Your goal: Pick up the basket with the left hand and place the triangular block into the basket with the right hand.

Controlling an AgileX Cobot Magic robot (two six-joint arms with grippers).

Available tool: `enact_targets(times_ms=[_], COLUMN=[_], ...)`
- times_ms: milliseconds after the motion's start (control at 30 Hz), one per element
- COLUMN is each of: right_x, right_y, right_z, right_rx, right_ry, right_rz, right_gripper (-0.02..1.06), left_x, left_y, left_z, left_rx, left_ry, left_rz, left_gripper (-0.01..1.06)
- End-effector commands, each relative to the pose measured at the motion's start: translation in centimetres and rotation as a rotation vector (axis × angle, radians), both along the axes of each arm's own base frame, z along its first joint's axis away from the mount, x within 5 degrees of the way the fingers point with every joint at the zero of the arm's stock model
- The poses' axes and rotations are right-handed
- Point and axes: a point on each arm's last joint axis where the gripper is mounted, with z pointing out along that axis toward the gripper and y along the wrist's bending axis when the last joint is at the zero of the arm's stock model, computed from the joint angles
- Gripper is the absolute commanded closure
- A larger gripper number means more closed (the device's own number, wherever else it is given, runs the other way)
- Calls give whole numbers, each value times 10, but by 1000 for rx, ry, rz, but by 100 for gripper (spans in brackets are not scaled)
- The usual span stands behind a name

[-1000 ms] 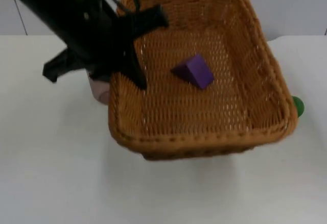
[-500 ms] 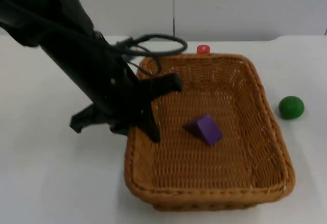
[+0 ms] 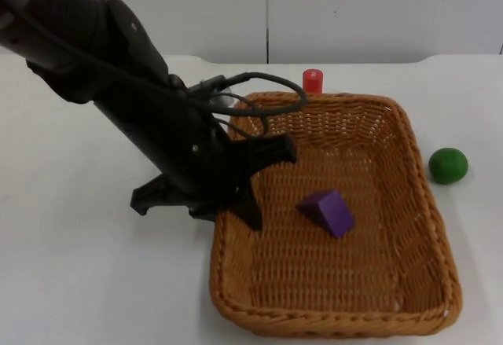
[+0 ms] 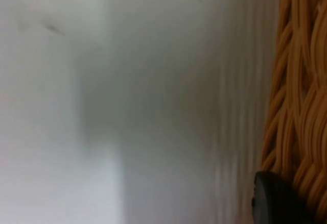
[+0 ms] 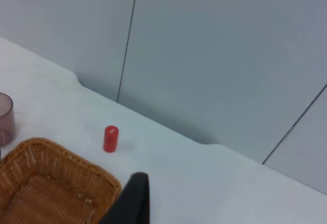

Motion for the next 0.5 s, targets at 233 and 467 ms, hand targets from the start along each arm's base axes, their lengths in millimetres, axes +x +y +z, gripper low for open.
enact_targets(times_ms=[233,467], right_x=[0,0], right_y=[-1,-1], right_z=[1,2], right_rx=[8,9], right_ry=[-24,-27], right_rz=[-5,-4], right_gripper=[0,0], left_x=[-2,-2], left_y=[-5,-5], left_z=[3,-10], left_rx=[-38,-31], left_ry=[3,41], left_rz=[-19,-9], left_gripper=[105,105])
